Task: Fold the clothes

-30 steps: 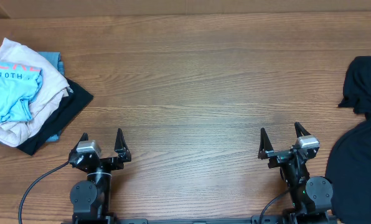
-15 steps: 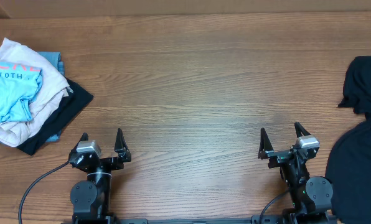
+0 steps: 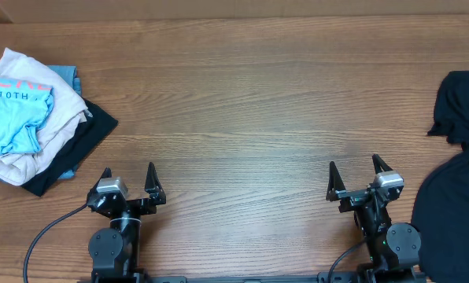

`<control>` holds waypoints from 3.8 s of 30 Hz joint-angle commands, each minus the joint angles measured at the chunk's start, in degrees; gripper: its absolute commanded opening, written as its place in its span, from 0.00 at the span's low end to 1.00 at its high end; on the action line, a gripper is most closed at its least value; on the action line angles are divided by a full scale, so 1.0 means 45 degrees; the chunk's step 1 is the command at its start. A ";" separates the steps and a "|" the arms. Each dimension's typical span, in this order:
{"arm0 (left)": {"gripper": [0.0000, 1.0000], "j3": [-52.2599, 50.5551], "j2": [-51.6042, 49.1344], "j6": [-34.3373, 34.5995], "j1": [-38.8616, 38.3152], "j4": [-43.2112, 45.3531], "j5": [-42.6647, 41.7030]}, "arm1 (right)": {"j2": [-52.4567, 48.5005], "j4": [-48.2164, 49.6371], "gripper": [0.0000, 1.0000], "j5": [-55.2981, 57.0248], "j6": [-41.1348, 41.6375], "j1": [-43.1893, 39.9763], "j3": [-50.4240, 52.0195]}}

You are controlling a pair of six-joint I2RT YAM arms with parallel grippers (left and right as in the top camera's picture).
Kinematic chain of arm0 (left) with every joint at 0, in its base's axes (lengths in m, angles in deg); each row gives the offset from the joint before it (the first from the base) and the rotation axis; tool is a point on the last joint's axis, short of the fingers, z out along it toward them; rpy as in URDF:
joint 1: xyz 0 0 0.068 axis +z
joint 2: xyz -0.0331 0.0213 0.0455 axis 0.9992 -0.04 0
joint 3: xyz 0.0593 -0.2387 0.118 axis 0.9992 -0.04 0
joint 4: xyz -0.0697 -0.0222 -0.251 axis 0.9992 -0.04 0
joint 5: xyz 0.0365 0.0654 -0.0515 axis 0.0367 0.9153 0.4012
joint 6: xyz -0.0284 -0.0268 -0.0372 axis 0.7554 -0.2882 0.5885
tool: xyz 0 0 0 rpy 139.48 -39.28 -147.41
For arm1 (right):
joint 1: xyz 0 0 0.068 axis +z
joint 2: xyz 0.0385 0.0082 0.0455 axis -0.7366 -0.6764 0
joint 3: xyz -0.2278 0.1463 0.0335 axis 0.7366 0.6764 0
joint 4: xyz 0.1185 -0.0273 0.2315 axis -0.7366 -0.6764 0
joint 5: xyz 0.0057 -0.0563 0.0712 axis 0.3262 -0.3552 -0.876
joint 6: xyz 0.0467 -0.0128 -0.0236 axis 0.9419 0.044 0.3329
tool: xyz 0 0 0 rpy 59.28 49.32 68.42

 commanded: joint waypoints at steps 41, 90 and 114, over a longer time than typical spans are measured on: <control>1.00 -0.0063 0.0107 0.0267 -0.0092 0.0044 0.0117 | 0.0029 0.0073 1.00 0.0083 -0.0049 -0.0073 0.0131; 1.00 -0.0063 0.0107 0.0267 -0.0092 0.0044 0.0117 | -0.7402 -0.2064 1.00 0.2375 0.1005 -0.0073 -1.1434; 1.00 -0.0063 0.0107 0.0267 -0.0092 0.0044 0.0117 | -1.7170 -0.9330 0.76 0.4507 0.4784 -0.2467 -1.9705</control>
